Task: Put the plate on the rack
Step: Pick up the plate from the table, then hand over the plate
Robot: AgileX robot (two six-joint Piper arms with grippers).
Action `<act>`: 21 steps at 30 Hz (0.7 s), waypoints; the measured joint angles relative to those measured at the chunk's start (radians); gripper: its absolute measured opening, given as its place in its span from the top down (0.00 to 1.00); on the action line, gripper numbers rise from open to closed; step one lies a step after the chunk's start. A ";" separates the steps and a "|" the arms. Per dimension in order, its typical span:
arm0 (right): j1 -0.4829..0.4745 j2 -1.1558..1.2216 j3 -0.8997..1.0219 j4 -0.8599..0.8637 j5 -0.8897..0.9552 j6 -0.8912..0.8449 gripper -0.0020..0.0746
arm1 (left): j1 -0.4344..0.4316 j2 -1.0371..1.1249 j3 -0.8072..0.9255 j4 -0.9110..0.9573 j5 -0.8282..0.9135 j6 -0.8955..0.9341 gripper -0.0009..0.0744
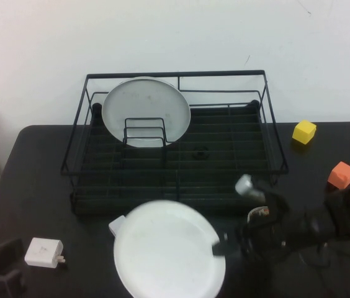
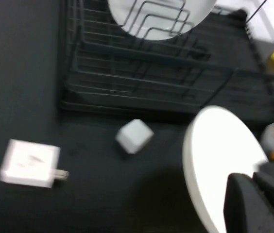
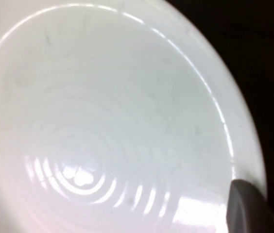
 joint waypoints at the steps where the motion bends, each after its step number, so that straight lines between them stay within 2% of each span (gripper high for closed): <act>1: 0.000 -0.031 0.004 -0.003 0.007 -0.005 0.96 | 0.000 0.000 0.000 -0.028 -0.001 -0.010 0.99; 8: 0.000 -0.275 0.007 -0.080 0.042 0.000 0.96 | 0.000 0.000 -0.085 -0.321 0.068 -0.086 0.99; 11: 0.000 -0.395 0.008 -0.139 0.051 0.028 0.96 | 0.000 0.000 -0.133 -0.447 0.132 -0.042 0.92; 13: 0.000 -0.459 0.010 -0.180 0.051 0.054 0.96 | 0.000 0.000 -0.167 -0.496 0.181 -0.016 0.79; 18: 0.000 -0.562 0.016 -0.253 0.051 0.119 0.96 | 0.000 0.000 -0.198 -0.521 0.238 -0.008 0.34; 19: 0.002 -0.573 0.016 -0.258 0.057 0.131 0.96 | 0.000 0.000 -0.198 -0.516 0.240 -0.008 0.26; 21: 0.007 -0.589 0.016 -0.260 0.065 0.141 0.96 | 0.000 0.000 -0.198 -0.512 0.251 -0.008 0.19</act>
